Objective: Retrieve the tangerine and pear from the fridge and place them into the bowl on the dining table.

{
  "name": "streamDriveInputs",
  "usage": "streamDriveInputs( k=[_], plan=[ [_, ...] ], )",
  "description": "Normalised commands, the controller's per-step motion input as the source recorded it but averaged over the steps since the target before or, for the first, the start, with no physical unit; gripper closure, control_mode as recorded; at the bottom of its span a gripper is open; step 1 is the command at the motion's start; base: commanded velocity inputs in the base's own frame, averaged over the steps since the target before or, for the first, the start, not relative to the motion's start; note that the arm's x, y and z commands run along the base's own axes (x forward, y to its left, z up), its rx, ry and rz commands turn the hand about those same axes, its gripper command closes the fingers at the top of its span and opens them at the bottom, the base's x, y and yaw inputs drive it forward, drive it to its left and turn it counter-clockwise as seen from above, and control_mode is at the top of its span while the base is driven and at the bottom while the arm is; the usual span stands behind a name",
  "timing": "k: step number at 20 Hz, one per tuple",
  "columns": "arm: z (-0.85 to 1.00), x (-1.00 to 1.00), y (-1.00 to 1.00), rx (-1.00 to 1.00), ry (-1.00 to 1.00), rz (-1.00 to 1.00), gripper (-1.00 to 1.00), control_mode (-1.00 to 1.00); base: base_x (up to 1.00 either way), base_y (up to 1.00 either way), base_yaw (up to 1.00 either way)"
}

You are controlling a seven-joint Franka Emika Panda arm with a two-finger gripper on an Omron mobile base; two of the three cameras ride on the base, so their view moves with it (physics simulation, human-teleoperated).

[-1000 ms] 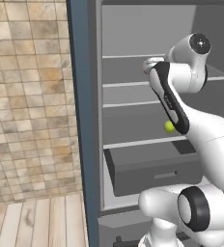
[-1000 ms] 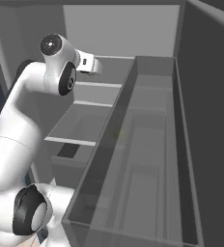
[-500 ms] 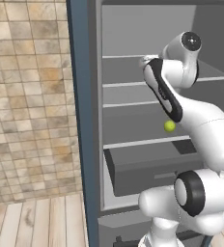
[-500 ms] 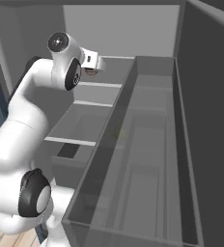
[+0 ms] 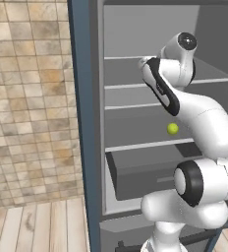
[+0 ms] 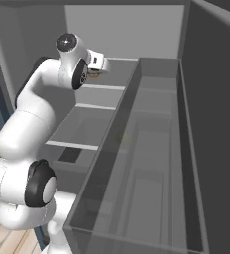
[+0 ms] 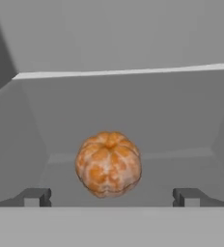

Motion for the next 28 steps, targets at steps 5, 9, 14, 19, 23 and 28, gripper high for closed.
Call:
streamDriveInputs(
  k=[5, 9, 14, 19, 23, 28],
  plan=[
    [-0.13, 0.25, 0.00, 0.00, 0.02, 0.00, -1.00, -1.00, 0.00, 0.00, 0.00],
    [-0.12, 0.23, 0.00, 0.00, 0.02, 0.00, -1.00, -1.00, 0.00, 0.00, 0.00],
    [-0.13, 0.21, 0.00, 0.00, 0.01, 0.00, -1.00, -1.00, 0.00, 0.00, 0.00],
    [-0.13, 0.22, 0.00, 0.00, 0.01, 0.00, -1.00, -1.00, 0.00, 0.00, 0.00],
    [-0.16, 0.10, 0.00, 0.00, 0.03, 0.00, -1.00, -1.00, 0.00, 0.00, 0.00],
    [-0.19, 0.01, 0.00, 0.00, 0.05, 0.00, 1.00, -1.00, 0.00, 0.00, 0.00]
  ],
)
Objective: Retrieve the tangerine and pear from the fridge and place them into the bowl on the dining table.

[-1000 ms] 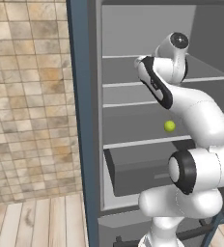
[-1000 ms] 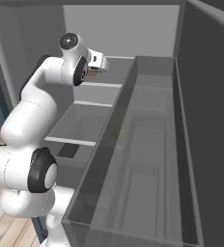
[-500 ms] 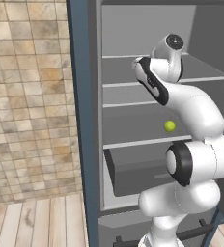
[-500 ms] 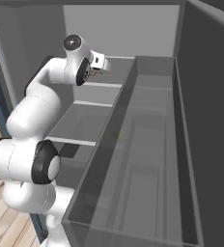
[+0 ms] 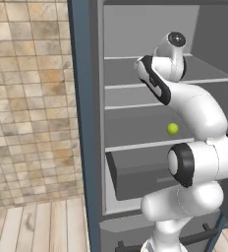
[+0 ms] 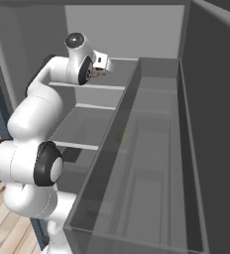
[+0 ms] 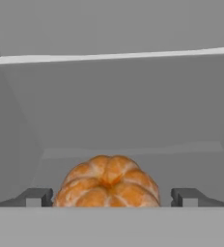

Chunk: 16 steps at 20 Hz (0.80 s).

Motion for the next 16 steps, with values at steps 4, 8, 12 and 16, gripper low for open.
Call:
streamDriveInputs(
  k=[4, 8, 12, 16],
  plan=[
    [-0.27, 0.00, 0.00, 0.00, 0.07, 0.00, 1.00, -1.00, 0.00, 0.00, 0.00],
    [-0.25, 0.00, 0.00, 0.00, 0.02, 0.00, 1.00, -1.00, 0.00, 0.00, 0.00],
    [-0.04, 0.04, 0.00, 0.00, 0.00, 0.00, 1.00, -1.00, 0.00, 0.00, 0.00],
    [0.00, -0.57, -0.01, 0.00, -0.03, 0.00, 1.00, -1.00, 0.00, 0.00, 0.00]
  ],
)
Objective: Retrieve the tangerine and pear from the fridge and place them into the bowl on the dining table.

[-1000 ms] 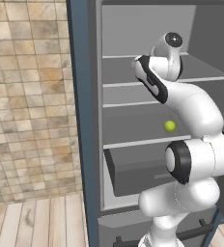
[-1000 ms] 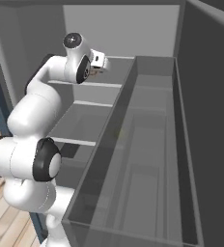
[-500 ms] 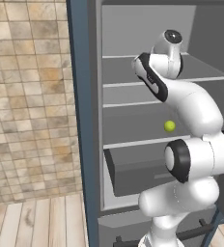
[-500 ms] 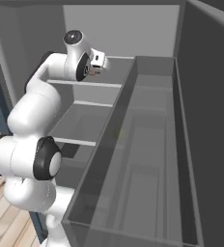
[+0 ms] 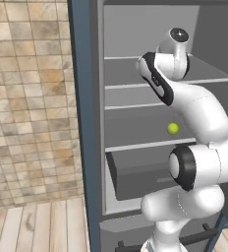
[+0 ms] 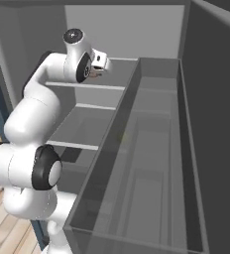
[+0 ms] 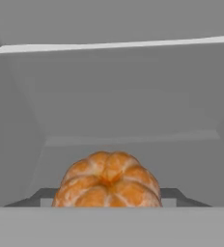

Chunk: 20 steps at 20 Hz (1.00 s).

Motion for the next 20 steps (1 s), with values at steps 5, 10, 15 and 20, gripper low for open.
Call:
streamDriveInputs(
  k=[5, 10, 15, 20],
  plan=[
    [0.00, -1.00, 0.00, 0.00, -0.11, 0.00, 1.00, -1.00, 0.00, 0.00, 0.00],
    [0.00, -1.00, 0.00, 0.00, -0.16, 0.00, 1.00, -1.00, 0.00, 0.00, 0.00],
    [0.00, -1.00, 0.00, 0.00, -0.09, 0.00, 1.00, -1.00, 0.00, 0.00, 0.00],
    [0.04, -0.84, -0.08, 0.00, -0.02, 0.00, 1.00, -1.00, 0.00, 0.00, 0.00]
  ],
)
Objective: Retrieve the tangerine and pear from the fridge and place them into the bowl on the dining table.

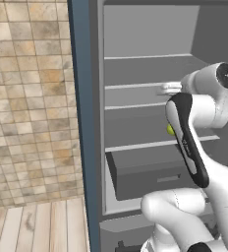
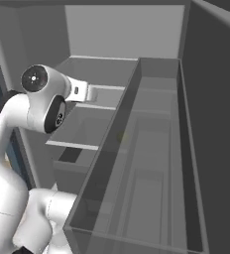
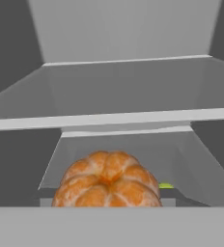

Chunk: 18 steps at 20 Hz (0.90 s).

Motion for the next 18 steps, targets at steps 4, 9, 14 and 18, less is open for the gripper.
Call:
streamDriveInputs(
  k=[4, 9, 14, 18],
  plan=[
    [0.01, -0.73, -0.06, 0.00, 0.00, 0.00, 1.00, -1.00, 0.00, 0.00, 0.00],
    [0.00, -0.14, 0.00, 0.00, 0.00, 0.00, 1.00, 1.00, -0.58, 0.00, 0.00],
    [0.00, 0.00, 0.00, 0.00, 0.00, 0.00, 1.00, 1.00, -0.75, 0.00, -0.03],
    [0.00, 0.00, 0.00, 0.00, 0.00, 0.00, 1.00, 1.00, -0.65, 0.00, -0.04]
  ],
)
